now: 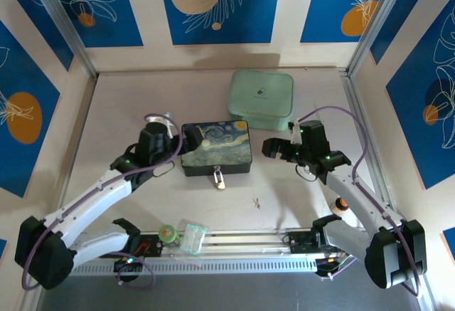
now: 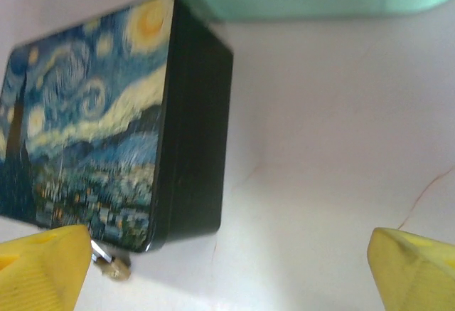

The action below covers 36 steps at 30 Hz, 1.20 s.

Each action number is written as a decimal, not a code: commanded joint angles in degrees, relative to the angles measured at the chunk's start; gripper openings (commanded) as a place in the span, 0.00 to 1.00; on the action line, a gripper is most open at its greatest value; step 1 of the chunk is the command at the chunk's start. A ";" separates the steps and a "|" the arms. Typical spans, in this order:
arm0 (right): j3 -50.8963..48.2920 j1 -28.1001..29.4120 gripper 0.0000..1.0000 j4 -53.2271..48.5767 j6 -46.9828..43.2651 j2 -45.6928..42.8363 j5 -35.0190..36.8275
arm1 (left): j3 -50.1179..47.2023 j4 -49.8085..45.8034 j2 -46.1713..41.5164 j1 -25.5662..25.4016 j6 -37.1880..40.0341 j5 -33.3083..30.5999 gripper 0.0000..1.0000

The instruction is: Unlock a padlock with a key

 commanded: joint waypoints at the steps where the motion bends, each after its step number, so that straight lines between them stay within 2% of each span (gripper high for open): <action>1: -0.31 5.34 1.00 -5.58 3.51 -0.10 2.55 | 2.51 -3.66 3.00 -6.10 -3.34 -1.95 1.00; 5: -2.66 12.07 1.00 -6.75 6.92 0.01 4.80 | 4.34 -2.58 6.89 -13.83 -5.03 -3.28 1.00; 9: -4.05 17.90 0.99 -8.66 10.05 0.90 7.11 | 3.18 -0.70 8.71 -20.92 -8.51 -8.70 1.00; 15: -6.27 25.86 0.82 -8.83 14.63 2.27 9.53 | 1.83 2.70 11.94 -25.94 -13.01 -8.89 0.98; 19: -6.28 30.39 0.68 -9.53 16.96 5.36 11.62 | 1.34 3.32 12.75 -28.05 -13.83 -10.53 0.96; 25: -5.20 36.53 0.56 -11.38 20.35 10.04 16.41 | -1.46 6.14 11.74 -28.45 -16.09 -11.12 0.95; 32: -2.79 40.56 0.48 -14.60 22.78 15.26 21.93 | -2.59 6.56 11.22 -28.56 -16.70 -11.83 0.95; 36: -3.57 41.22 0.42 -11.59 22.03 15.61 21.49 | -2.86 7.14 11.67 -28.56 -16.81 -12.18 0.95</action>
